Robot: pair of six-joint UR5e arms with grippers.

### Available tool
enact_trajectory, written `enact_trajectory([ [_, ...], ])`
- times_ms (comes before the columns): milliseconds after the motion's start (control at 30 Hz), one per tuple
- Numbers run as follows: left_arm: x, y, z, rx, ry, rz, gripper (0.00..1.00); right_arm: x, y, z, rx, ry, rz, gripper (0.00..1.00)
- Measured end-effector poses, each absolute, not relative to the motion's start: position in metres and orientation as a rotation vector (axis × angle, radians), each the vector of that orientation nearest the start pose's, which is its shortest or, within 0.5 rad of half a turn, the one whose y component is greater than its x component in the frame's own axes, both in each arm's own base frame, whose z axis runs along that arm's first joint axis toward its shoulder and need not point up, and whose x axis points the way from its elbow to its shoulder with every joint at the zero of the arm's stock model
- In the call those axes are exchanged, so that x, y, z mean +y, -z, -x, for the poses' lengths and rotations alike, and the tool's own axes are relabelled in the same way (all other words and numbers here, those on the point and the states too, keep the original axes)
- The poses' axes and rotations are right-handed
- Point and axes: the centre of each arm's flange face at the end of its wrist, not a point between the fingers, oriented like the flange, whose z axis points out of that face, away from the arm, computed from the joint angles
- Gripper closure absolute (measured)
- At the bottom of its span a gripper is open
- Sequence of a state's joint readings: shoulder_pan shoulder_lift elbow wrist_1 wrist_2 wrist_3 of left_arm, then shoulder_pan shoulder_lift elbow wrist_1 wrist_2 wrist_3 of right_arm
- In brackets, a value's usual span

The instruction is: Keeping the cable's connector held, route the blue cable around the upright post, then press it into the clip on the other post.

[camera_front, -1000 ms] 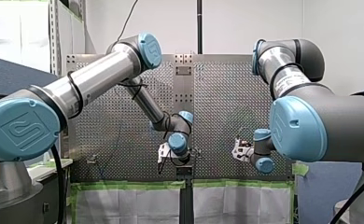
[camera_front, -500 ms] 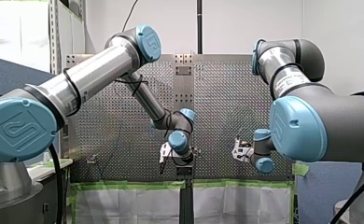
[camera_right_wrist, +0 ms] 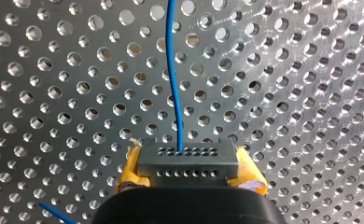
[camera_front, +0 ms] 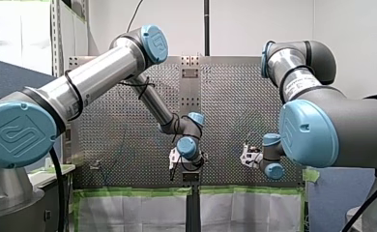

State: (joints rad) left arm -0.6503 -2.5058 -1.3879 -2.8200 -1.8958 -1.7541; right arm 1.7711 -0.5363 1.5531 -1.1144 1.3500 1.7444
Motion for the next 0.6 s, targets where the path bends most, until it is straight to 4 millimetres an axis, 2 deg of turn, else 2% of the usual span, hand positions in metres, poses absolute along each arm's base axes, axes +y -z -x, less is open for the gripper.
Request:
enact_trajectory([
  [600, -0.4899, -0.0177, -0.4748, 1.956, 0.234, -0.241, 0.00, -0.6333, 0.0442, -0.2870, -1.056, -1.679, -1.389, 1.00],
])
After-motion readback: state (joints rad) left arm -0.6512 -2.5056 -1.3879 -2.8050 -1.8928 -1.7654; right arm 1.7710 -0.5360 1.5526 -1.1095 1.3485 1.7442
